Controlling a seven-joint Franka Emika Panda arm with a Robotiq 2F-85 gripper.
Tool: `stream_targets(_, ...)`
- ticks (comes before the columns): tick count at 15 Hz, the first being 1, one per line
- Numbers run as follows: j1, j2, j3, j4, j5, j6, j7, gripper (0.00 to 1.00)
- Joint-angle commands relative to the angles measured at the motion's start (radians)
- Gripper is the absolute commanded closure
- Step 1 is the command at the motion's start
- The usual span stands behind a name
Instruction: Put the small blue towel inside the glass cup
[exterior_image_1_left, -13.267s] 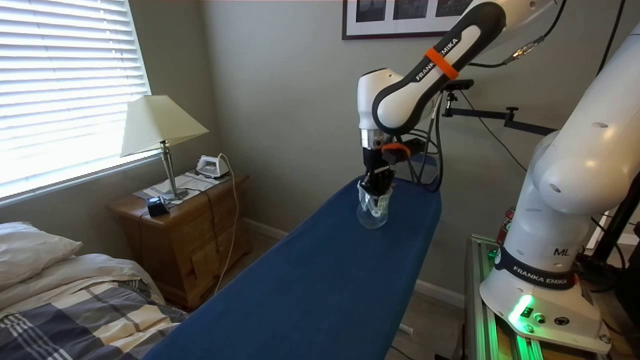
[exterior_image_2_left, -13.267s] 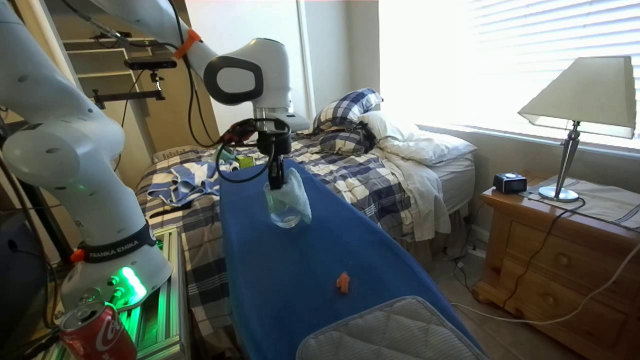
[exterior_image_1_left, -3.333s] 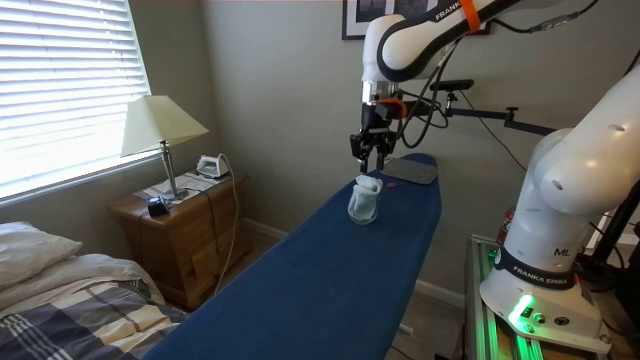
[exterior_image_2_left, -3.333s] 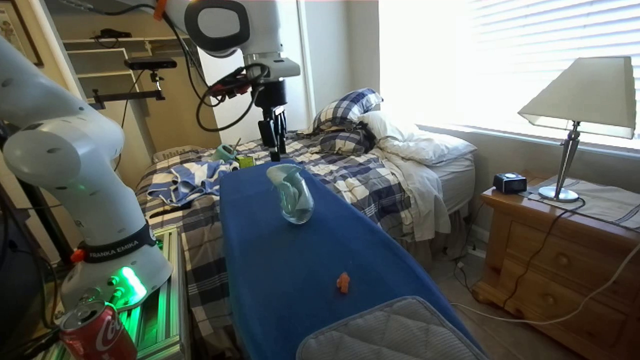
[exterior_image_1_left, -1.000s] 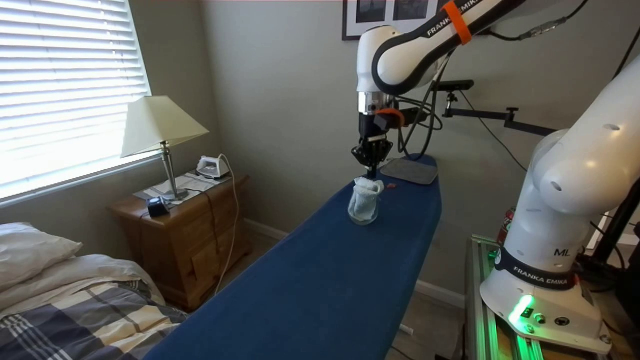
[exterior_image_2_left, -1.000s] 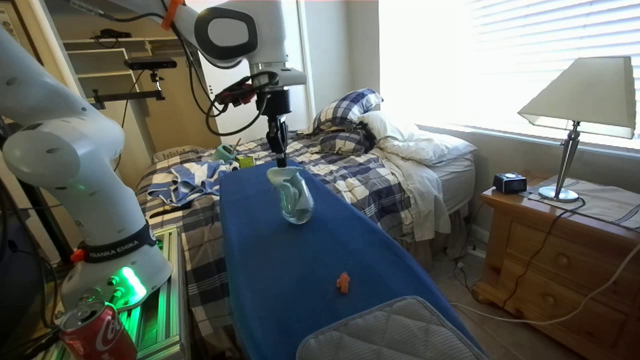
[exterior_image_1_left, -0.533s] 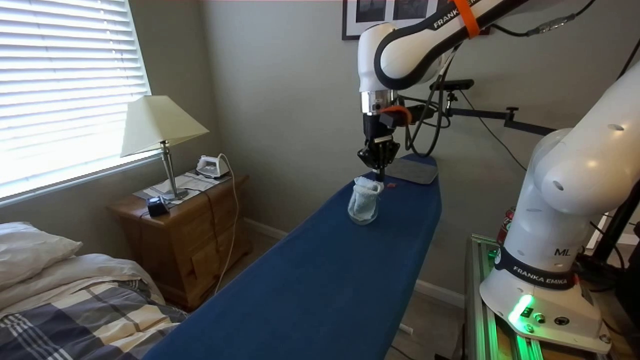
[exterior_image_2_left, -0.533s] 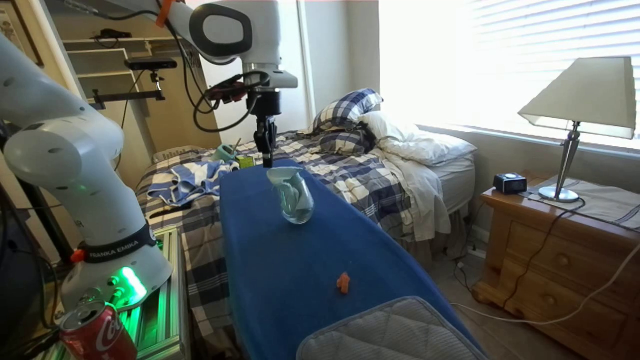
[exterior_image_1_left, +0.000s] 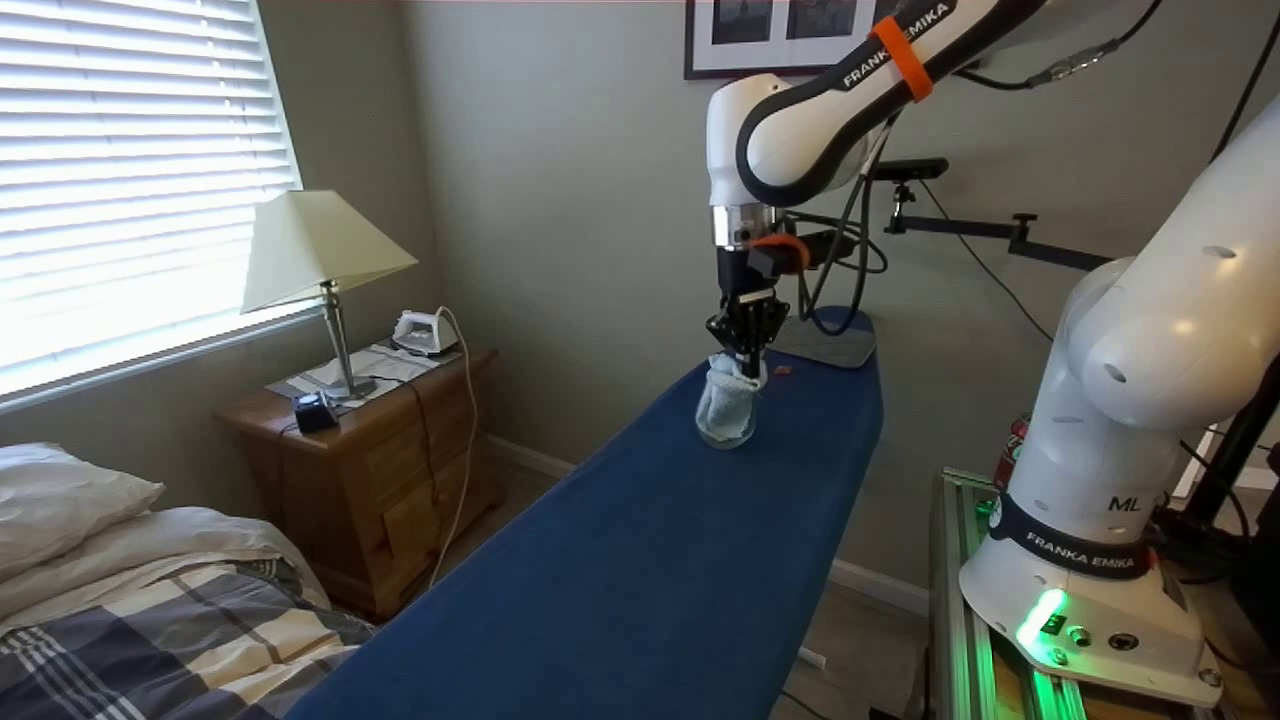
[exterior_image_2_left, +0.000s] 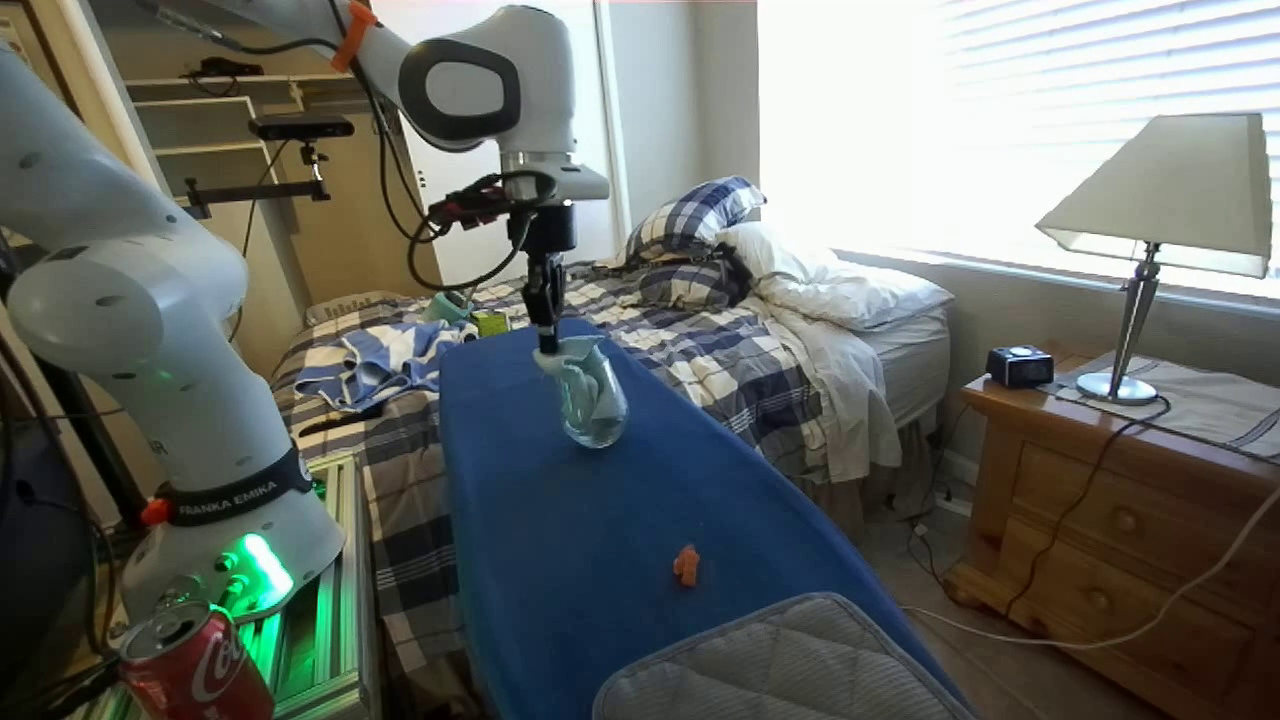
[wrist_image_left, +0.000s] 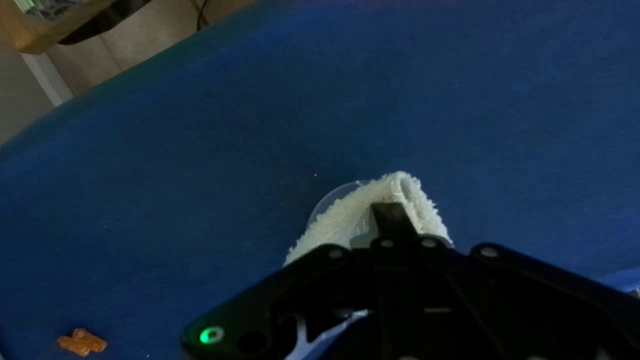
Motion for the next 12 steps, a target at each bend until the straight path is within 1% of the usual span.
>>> stream_targets(1,-0.007,0.038,-0.005,0.008,-0.01,0.06,-0.003,1.0)
stream_targets(12,-0.023,0.123,-0.031,0.006,-0.033,0.171,-0.015,1.0)
